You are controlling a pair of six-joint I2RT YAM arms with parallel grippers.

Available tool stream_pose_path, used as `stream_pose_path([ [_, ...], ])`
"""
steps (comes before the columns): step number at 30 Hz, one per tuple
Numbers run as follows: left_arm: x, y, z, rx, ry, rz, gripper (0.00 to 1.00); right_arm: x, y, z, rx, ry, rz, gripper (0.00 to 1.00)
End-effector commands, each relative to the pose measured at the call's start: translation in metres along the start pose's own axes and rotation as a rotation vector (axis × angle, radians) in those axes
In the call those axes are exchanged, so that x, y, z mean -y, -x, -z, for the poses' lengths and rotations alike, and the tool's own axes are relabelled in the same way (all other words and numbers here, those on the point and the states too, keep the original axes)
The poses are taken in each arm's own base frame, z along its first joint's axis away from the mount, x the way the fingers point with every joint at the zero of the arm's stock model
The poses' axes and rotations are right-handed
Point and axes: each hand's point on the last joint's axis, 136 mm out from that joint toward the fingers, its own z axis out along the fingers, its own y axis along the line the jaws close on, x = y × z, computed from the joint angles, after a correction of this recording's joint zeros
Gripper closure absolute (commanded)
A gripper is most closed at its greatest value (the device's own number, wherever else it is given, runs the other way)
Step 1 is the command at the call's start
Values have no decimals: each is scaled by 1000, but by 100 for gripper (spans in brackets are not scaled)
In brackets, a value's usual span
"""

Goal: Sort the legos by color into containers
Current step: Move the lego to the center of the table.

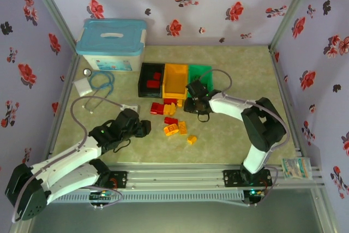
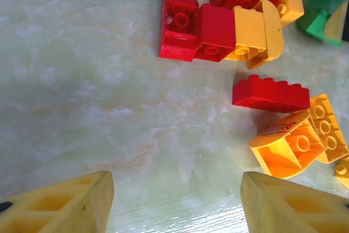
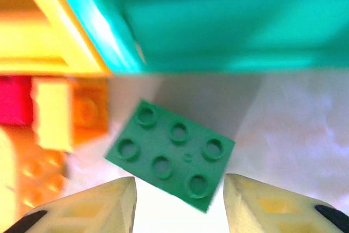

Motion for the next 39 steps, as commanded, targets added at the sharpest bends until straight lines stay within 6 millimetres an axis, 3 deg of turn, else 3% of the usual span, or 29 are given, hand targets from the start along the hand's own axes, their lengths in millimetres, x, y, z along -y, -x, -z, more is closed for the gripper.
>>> stream_pose_path([
  [1,2,1,-3,11,3,-9,37,24,-32,-2,-62,-90,-23,55],
  [7,4,4,-3,16,-1,-12,37,21,-24,13,-20,-90,-15,50],
  [10,4,4,-1,15,-2,-13,37,14,-13,18,1,-86,9,36],
  [12,4,4,-1,17,-2,-13,37,12,-7,19,4,-104,38,33],
  [18,2,4,2,19,2,-12,37,6,3,6,-43,-148,129,37],
  [27,-1,3,3,21,9,-14,37,8,2,-16,-116,-176,178,45],
  [39,4,8,-1,18,12,-29,37,9,-10,-9,-122,-179,197,63],
])
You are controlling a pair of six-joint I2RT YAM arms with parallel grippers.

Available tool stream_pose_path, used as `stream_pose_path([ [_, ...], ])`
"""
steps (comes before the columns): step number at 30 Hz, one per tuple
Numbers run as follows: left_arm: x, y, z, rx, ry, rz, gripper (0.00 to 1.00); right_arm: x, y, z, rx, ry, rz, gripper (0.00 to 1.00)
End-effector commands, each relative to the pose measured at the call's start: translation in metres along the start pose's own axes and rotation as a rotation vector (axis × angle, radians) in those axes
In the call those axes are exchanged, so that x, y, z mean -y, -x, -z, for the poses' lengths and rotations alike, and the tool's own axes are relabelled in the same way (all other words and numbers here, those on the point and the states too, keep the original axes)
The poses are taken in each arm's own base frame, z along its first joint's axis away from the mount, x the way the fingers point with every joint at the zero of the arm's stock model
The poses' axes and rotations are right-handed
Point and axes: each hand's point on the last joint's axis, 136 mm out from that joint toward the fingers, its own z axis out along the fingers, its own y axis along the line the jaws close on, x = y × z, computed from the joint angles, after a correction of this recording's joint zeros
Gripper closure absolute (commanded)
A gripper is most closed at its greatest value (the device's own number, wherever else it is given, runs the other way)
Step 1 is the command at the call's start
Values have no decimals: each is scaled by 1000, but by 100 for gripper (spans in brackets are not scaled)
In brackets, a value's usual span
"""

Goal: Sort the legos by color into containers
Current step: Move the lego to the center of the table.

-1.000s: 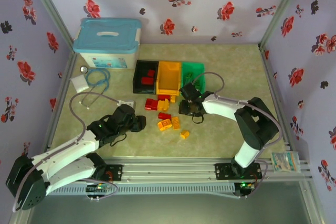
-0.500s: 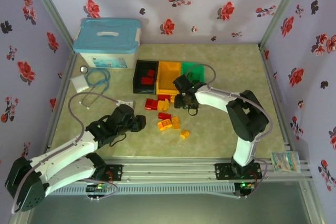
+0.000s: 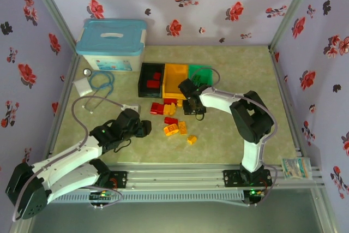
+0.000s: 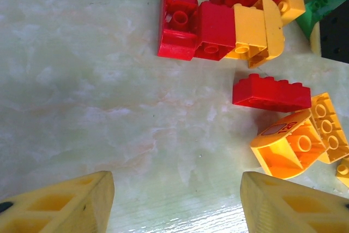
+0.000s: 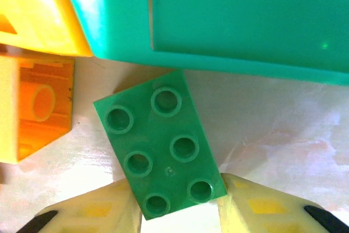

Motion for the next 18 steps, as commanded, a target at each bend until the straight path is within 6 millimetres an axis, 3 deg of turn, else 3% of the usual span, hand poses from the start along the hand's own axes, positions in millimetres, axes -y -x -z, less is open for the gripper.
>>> stream_pose_path([
  [1,3,9,1,24,10,-24,37,7,-13,5,-20,-25,17,62],
  [8,6,13,1,27,6,-28,37,17,2,17,15,-90,42,49],
  [18,1,8,5,27,12,-19,37,7,17,4,-28,-56,68,52],
])
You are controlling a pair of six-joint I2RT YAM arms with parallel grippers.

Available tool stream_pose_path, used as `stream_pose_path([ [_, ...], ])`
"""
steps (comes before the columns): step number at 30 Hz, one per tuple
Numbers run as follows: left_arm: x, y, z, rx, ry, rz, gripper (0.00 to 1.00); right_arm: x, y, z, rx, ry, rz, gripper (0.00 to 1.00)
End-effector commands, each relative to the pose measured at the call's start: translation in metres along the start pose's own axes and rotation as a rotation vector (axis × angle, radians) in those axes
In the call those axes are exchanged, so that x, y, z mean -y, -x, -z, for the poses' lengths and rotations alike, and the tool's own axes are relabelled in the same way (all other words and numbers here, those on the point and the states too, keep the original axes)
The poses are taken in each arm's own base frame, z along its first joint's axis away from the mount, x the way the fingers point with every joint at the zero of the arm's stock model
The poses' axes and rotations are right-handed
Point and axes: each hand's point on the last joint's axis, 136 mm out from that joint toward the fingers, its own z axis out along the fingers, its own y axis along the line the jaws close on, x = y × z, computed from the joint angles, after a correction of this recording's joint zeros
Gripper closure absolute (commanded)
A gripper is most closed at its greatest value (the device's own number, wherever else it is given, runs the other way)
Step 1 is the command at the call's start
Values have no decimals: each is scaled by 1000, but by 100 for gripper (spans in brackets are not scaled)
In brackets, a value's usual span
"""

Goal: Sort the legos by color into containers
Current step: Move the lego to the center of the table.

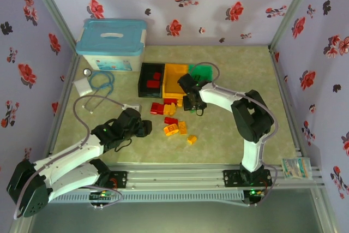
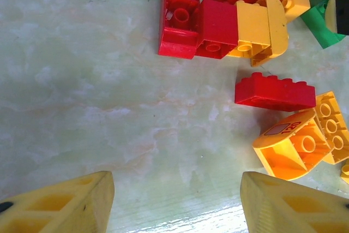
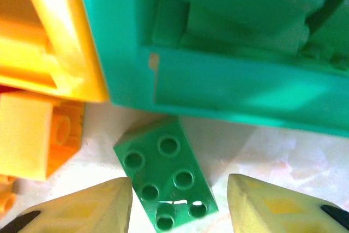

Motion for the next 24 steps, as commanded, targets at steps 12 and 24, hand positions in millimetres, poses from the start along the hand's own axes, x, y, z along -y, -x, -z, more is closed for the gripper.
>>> stream_pose_path([
  [12,-2,6,3,35,14,-15,37,-3,-27,-2,-47,-14,29,73],
  [24,4,8,2,31,0,-16,38,3,-16,20,1,-43,50,56],
])
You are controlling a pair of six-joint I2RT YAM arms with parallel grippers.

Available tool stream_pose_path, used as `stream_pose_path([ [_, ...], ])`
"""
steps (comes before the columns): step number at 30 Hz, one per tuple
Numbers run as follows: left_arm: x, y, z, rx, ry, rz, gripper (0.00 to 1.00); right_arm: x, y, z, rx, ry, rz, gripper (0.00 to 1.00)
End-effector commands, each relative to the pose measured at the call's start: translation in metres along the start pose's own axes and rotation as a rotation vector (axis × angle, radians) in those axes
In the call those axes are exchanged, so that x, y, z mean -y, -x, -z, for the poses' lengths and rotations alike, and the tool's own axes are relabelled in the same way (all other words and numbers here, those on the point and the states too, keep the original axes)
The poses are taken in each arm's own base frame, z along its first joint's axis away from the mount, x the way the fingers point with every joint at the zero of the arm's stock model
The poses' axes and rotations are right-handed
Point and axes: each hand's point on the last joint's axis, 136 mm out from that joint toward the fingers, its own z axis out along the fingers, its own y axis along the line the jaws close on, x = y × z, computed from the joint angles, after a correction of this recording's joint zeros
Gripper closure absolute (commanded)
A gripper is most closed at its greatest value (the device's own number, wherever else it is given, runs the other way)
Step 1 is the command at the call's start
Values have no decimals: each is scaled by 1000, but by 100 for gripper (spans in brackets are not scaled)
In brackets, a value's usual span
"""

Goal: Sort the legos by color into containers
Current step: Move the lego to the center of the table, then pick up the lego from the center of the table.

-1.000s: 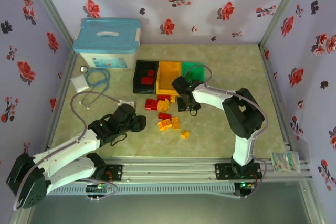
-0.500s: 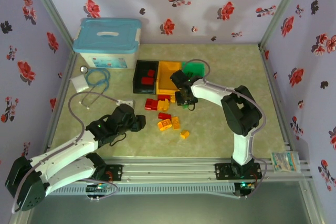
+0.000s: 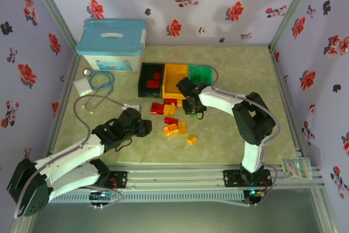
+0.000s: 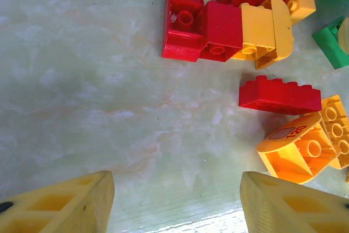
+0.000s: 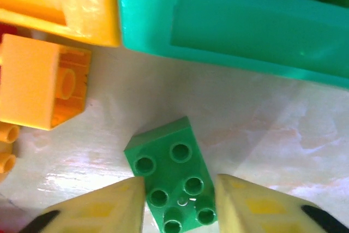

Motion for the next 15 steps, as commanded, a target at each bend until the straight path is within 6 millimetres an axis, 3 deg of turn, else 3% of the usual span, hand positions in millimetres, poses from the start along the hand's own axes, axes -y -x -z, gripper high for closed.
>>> stream_pose_path([
  [1,5,7,6,29,-16,-13,38,5,6,14,16,-38,21,53],
  [5,3,6,8,32,-14,-7,38,4,8,8,0,-44,35,51],
  [15,2,6,9,35,-12,-6,38,-4,-11,-18,-87,-9,46,51],
])
